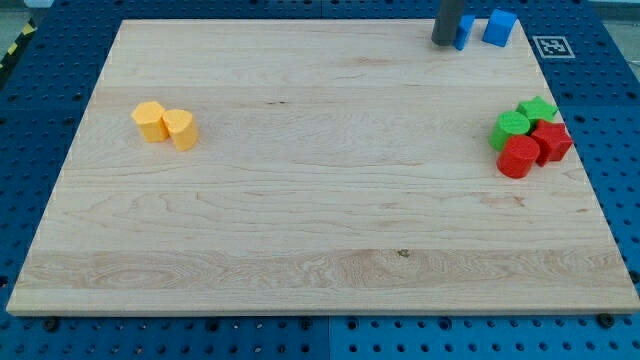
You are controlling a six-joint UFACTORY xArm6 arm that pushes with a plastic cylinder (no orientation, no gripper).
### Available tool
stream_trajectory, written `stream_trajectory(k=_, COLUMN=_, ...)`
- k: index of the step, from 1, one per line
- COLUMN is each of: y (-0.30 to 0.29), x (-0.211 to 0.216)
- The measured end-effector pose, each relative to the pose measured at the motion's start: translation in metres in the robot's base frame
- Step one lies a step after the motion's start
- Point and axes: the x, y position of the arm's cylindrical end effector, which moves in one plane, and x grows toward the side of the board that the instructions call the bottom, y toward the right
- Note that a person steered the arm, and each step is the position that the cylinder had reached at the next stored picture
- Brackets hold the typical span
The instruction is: Place the yellow hexagon left to the blue triangle
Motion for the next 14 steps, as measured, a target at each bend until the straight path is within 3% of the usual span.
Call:
stream_trajectory(k=2, y=0.012, x=-0.018)
stream_trajectory(k=3, y=-0.034, x=-0.007)
stream_trajectory(k=7, y=-0.481, x=0.123)
stream_trajectory(k=10, y=-0.474, x=0.159)
stream_trajectory(k=14, y=-0.375, x=0.177)
